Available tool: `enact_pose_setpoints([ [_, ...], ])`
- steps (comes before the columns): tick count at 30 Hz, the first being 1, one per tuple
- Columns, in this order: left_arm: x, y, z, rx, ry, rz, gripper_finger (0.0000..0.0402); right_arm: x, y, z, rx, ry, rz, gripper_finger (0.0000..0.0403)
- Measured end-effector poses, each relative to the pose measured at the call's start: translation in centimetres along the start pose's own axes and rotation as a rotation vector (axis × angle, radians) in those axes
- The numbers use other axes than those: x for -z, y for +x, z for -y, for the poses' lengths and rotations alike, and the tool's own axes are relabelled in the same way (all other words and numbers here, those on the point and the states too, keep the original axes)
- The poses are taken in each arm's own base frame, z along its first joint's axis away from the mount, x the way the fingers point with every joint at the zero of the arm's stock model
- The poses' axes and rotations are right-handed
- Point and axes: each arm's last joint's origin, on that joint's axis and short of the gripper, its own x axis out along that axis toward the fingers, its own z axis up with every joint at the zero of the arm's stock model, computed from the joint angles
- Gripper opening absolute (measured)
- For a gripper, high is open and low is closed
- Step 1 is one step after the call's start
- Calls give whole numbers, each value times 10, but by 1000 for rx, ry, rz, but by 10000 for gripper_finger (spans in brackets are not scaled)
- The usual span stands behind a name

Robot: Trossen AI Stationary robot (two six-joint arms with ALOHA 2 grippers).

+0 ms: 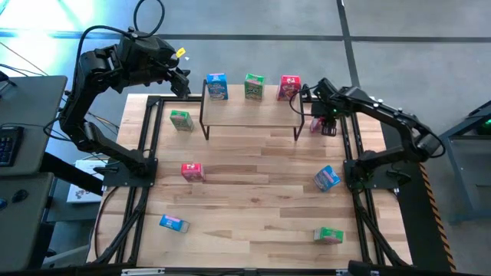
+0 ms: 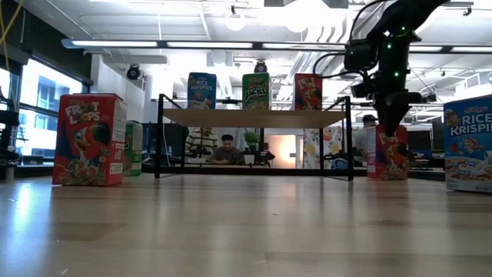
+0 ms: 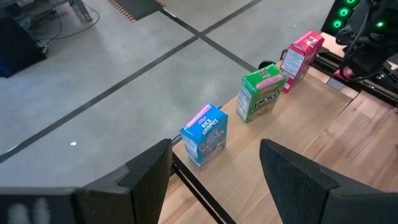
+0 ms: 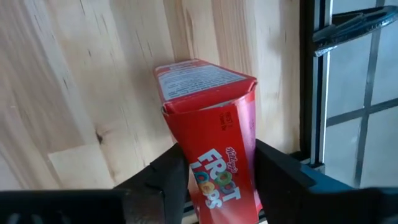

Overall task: Stack cereal on shelf
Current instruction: Put the top red cereal box aligned with the other red cereal box on the shelf

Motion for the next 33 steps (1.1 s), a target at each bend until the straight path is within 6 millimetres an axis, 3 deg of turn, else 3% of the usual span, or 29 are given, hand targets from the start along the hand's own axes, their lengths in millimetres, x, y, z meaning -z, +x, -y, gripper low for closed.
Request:
enact_pose_setpoints([
  [9,0,0,0,0,-19,0,234,6,-18,-14,55,87,-35,150],
  [33,0,0,0,0,-26,0,234,15,-51,-67,9,242,-78,149],
])
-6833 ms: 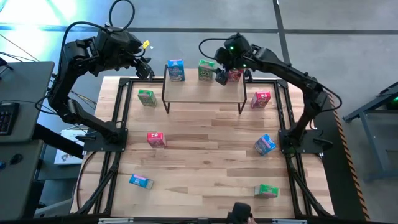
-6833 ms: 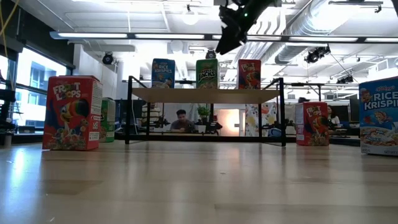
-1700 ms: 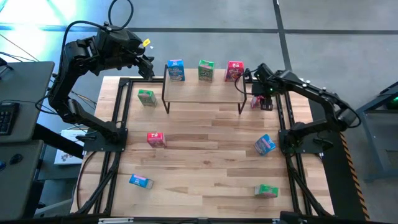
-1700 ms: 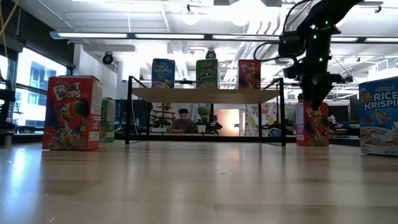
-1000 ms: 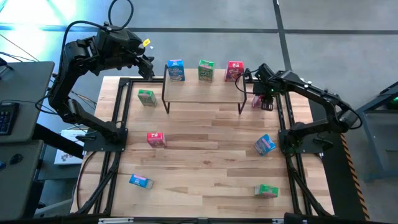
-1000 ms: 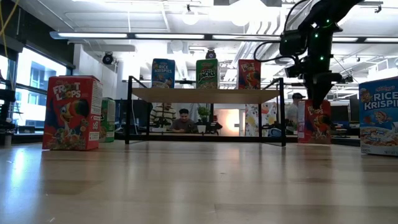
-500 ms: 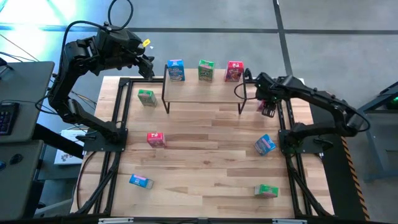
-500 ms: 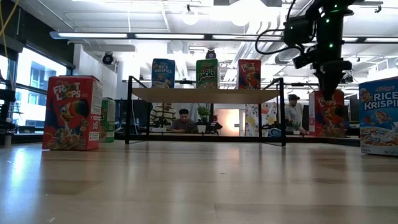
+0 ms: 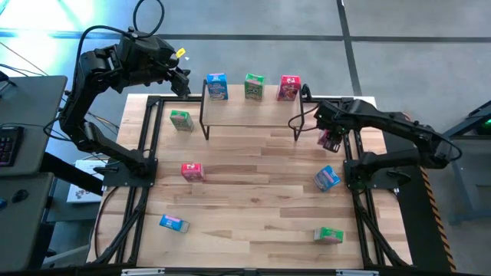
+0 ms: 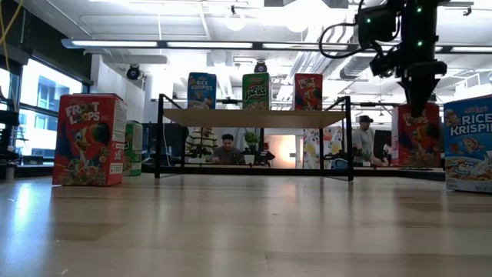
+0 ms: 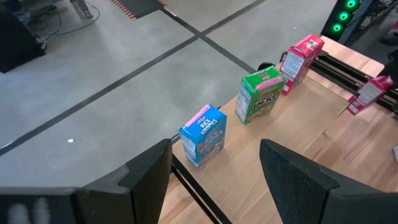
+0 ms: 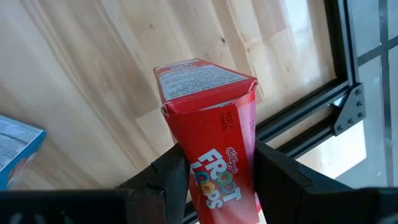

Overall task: Stack cereal on shelf
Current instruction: Put the top red cereal box aligned with the other red cereal box on the shelf

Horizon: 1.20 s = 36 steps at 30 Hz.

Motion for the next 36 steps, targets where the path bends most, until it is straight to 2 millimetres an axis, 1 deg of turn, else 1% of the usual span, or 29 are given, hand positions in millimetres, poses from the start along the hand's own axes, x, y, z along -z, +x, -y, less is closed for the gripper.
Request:
enact_pose_setpoints([
  [5,0,0,0,0,0,0,234,0,-2,-5,-4,10,-3,149],
  [8,0,0,0,0,0,0,234,-1,-13,-5,-3,29,17,149],
  [16,0,0,0,-1,0,0,234,-4,-61,6,-2,83,113,149],
  [19,0,0,0,0,0,0,234,-5,-80,12,6,102,175,149],
  [24,0,0,0,0,0,0,234,-4,-115,24,60,141,284,149],
  [28,0,0,0,0,0,0,234,-5,-139,32,126,142,317,149],
  [32,0,0,0,0,0,0,234,-13,-158,39,167,114,353,149],
  [36,0,0,0,0,0,0,234,-30,-170,44,183,78,379,149],
])
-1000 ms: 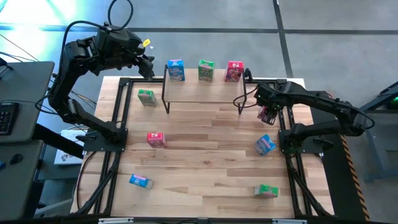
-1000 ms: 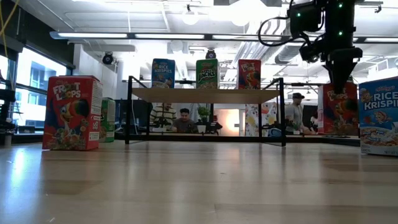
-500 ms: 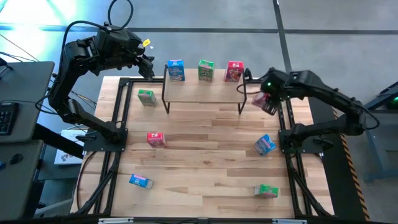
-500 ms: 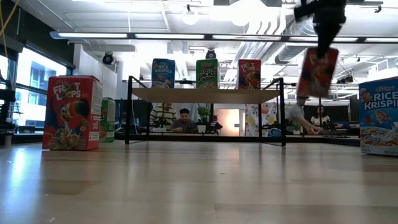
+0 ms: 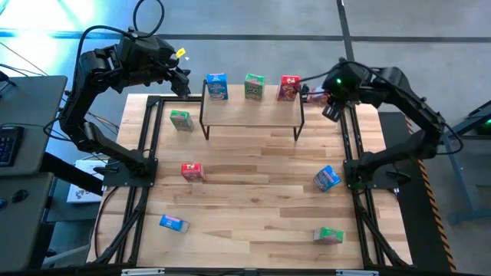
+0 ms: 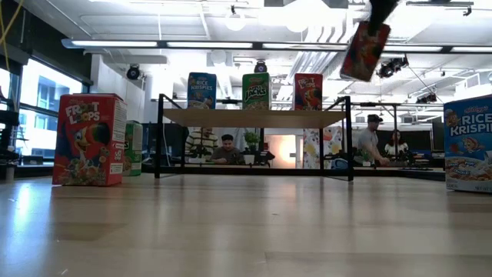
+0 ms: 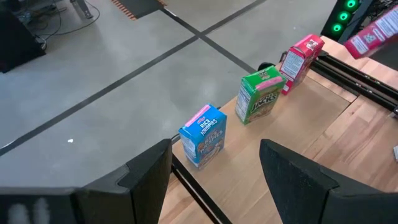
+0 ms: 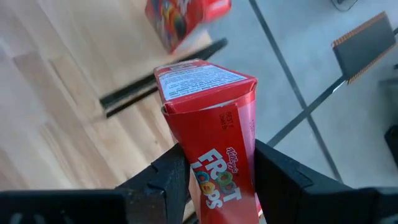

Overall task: Stack cereal on shelf
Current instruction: Put the top red cereal box aligned with the other red cereal box on the shelf

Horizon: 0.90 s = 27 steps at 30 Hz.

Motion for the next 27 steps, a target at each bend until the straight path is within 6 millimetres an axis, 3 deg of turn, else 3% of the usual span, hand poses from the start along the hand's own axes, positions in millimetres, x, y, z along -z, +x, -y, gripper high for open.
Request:
enact_pose_setpoints([
  [9,0,0,0,0,0,0,234,-42,21,-6,-24,-71,-38,149],
  [27,0,0,0,0,0,0,234,-94,79,-61,-72,-360,-72,149],
])
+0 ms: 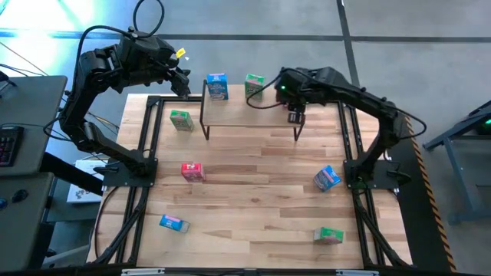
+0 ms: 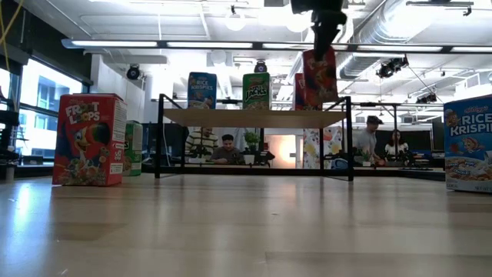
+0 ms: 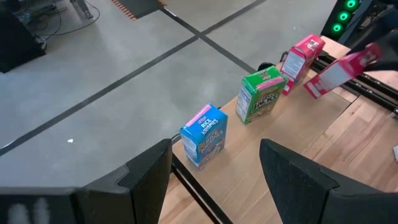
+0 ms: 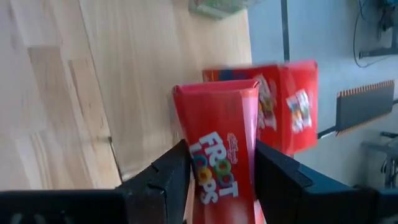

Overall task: Stack cereal on shelf
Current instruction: Put the top red cereal box aligned with the other red cereal box on the shelf

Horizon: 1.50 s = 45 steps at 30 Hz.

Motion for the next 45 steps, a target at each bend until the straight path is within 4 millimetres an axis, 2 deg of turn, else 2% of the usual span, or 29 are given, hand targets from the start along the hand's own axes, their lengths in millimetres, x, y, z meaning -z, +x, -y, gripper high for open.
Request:
enact_pose_setpoints([
  [7,0,0,0,1,0,0,234,-7,6,-1,2,-22,17,149],
  [25,0,0,0,1,0,0,234,-2,0,1,-31,-21,13,149],
  [33,0,0,0,1,0,0,234,-4,-13,10,-32,13,93,149],
  [45,0,0,0,0,0,0,234,5,0,37,-176,109,157,149],
])
